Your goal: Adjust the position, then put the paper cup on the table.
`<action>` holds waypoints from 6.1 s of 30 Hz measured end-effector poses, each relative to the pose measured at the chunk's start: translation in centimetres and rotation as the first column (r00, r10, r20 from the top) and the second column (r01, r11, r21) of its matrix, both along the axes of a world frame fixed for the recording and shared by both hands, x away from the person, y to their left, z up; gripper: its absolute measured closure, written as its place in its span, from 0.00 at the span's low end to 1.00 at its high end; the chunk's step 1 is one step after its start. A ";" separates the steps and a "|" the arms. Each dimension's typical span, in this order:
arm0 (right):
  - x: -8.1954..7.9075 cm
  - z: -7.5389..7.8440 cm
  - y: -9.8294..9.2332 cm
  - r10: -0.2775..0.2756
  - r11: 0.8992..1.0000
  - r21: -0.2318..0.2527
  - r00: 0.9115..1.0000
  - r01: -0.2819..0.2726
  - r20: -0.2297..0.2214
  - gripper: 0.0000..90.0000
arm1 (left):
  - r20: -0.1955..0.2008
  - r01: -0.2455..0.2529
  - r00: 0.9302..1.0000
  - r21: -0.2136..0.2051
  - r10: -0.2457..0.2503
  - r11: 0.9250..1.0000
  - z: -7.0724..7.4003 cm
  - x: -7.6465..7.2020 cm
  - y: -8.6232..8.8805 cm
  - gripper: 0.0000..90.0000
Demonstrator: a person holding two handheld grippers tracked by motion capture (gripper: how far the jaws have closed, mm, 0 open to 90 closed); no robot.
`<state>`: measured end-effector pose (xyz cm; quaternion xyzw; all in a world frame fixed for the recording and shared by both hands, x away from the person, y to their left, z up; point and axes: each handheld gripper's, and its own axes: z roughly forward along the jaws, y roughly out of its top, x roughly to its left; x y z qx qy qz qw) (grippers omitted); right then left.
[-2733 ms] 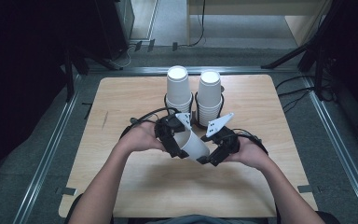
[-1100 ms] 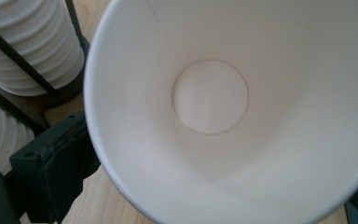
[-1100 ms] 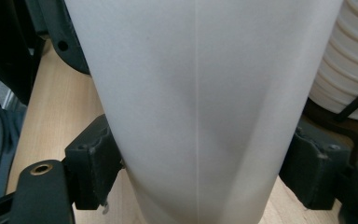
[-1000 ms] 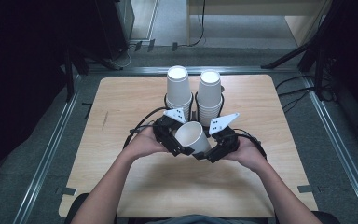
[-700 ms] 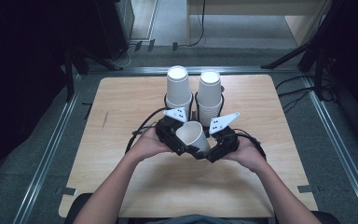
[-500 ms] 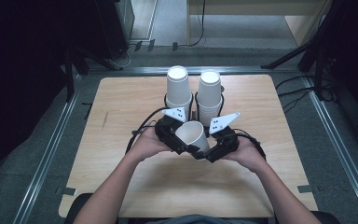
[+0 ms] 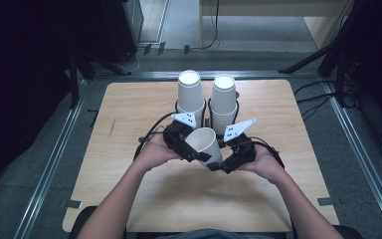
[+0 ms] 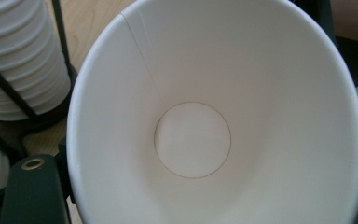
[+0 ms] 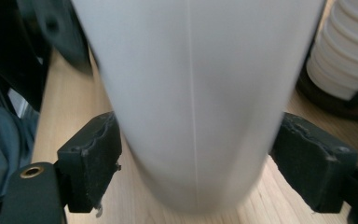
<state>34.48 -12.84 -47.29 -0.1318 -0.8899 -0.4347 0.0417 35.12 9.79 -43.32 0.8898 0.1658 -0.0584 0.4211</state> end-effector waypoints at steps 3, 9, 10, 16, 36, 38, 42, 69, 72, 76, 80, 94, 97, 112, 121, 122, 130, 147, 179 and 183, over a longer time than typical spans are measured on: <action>-0.2 0.0 -0.2 -0.021 0.998 -0.055 0.999 0.023 0.035 0.18 | 0.011 -0.010 1.000 0.024 0.010 1.000 0.0 0.0 0.4 0.18; -0.6 0.1 -0.7 -0.045 0.993 -0.109 0.997 0.051 0.057 0.17 | 0.030 -0.026 0.999 0.046 0.024 0.999 0.3 0.2 1.2 0.18; -0.6 0.1 -0.8 -0.049 0.992 -0.112 0.997 0.055 0.057 0.17 | 0.035 -0.030 0.999 0.055 0.029 0.998 0.4 0.2 1.3 0.18; -0.7 0.3 -1.4 -0.082 0.991 -0.101 0.996 0.085 0.037 0.17 | 0.029 -0.044 0.999 0.080 0.042 0.996 0.2 0.4 1.8 0.18; -0.3 0.5 -3.3 -0.213 0.971 -0.102 0.976 0.217 0.043 0.22 | 0.059 -0.075 0.996 0.171 0.066 0.982 0.0 0.8 3.7 0.17; -0.3 0.4 -3.5 -0.224 0.967 -0.110 0.973 0.228 0.047 0.22 | 0.059 -0.089 0.995 0.169 0.080 0.982 0.0 0.9 4.1 0.17; -0.1 0.3 -3.7 -0.225 0.965 -0.123 0.973 0.230 0.056 0.22 | 0.054 -0.119 0.992 0.163 0.111 0.979 0.0 1.0 5.2 0.17; 1.4 0.3 -3.7 -0.229 0.964 -0.120 0.970 0.239 0.086 0.23 | 0.041 -0.305 0.952 0.158 0.302 0.939 -0.2 1.8 12.6 0.16; 1.5 0.3 -3.7 -0.229 0.963 -0.126 0.970 0.237 0.080 0.23 | 0.034 -0.340 0.940 0.164 0.339 0.926 -0.5 2.0 13.4 0.16; 1.6 0.1 -3.6 -0.224 0.964 -0.127 0.971 0.233 0.080 0.23 | 0.048 -0.372 0.928 0.178 0.370 0.911 -0.6 2.3 14.2 0.15; 1.7 -0.1 -3.7 -0.226 0.963 -0.132 0.971 0.235 0.076 0.23 | 0.046 -0.398 0.917 0.180 0.396 0.900 -0.9 2.7 15.1 0.15; 1.9 -0.5 -3.8 -0.225 0.960 -0.152 0.971 0.234 0.077 0.23 | 0.068 -0.494 0.868 0.227 0.492 0.839 -1.4 4.0 17.8 0.15; 1.9 -0.5 -4.1 -0.227 0.962 -0.143 0.973 0.232 0.052 0.23 | 0.085 -0.531 0.846 0.240 0.527 0.813 -1.6 4.3 18.5 0.15; 2.0 -0.8 -4.5 -0.242 0.957 -0.151 0.969 0.248 0.056 0.23 | 0.133 -0.596 0.798 0.309 0.587 0.741 -3.0 5.6 19.7 0.13; 1.9 -1.0 -4.6 -0.242 0.955 -0.164 0.969 0.248 0.058 0.23 | 0.120 -0.592 0.801 0.309 0.587 0.745 -3.5 5.9 19.8 0.12; 1.9 -1.0 -4.7 -0.243 0.954 -0.165 0.968 0.249 0.060 0.23 | 0.114 -0.592 0.800 0.306 0.589 0.746 -3.5 5.9 19.8 0.12; 2.0 -1.0 -4.8 -0.245 0.954 -0.166 0.968 0.252 0.058 0.23 | 0.114 -0.587 0.803 0.321 0.585 0.743 -3.9 6.0 19.6 0.11; 1.9 -1.1 -4.8 -0.238 0.951 -0.187 0.968 0.248 0.078 0.23 | 0.064 -0.569 0.814 0.292 0.577 0.769 -3.8 5.9 19.7 0.01; 1.7 -1.4 -4.6 -0.206 0.949 -0.226 0.975 0.221 0.087 0.23 | 0.015 -0.608 0.788 0.180 0.616 0.774 -0.4 4.6 21.2 0.00; 1.8 -1.5 -4.7 -0.203 0.948 -0.230 0.975 0.218 0.087 0.23 | 0.014 -0.614 0.783 0.186 0.622 0.767 0.0 4.4 21.4 0.00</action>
